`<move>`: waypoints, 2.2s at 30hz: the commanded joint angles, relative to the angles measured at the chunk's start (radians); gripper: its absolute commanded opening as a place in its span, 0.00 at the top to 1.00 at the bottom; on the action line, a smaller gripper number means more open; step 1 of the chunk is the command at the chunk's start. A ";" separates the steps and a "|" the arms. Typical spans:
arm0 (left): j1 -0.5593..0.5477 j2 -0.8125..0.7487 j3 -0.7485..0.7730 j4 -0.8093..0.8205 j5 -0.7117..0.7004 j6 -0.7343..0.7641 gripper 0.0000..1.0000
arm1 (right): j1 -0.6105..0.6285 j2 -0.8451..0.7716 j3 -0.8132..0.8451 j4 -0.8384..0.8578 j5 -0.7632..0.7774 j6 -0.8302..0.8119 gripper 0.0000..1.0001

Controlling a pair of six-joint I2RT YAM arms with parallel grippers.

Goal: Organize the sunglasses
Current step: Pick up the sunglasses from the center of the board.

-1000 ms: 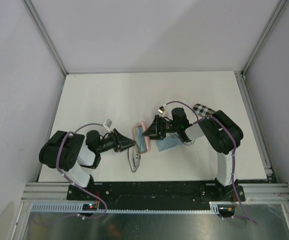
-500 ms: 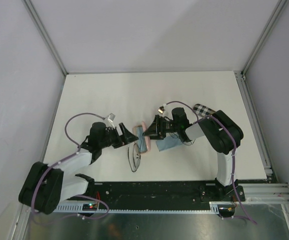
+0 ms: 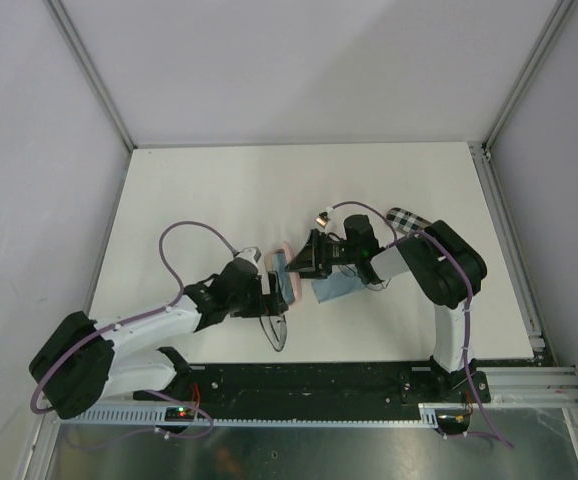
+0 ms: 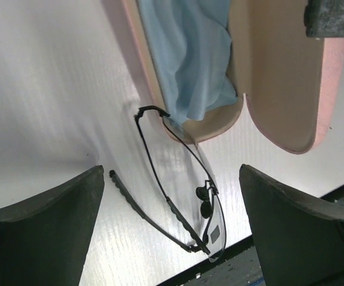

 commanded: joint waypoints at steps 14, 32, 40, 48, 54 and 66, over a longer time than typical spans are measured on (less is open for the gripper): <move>-0.217 -0.063 0.037 -0.177 -0.263 -0.358 0.00 | -0.013 0.022 0.019 0.121 -0.060 0.038 0.53; -0.250 0.074 0.047 -0.175 -0.301 -0.415 0.07 | -0.015 0.019 0.019 0.092 -0.056 0.016 0.53; -0.249 0.141 0.060 -0.175 -0.335 -0.380 0.22 | -0.015 0.016 0.019 0.097 -0.060 0.020 0.53; -0.249 0.200 0.089 -0.175 -0.331 -0.325 0.50 | -0.016 0.011 0.019 0.088 -0.062 0.015 0.53; -0.248 0.102 0.118 -0.176 -0.296 -0.267 0.54 | -0.016 0.011 0.019 0.086 -0.063 0.014 0.53; 0.068 -0.323 0.017 -0.113 0.040 -0.068 0.51 | -0.017 0.023 0.019 0.093 -0.063 0.019 0.53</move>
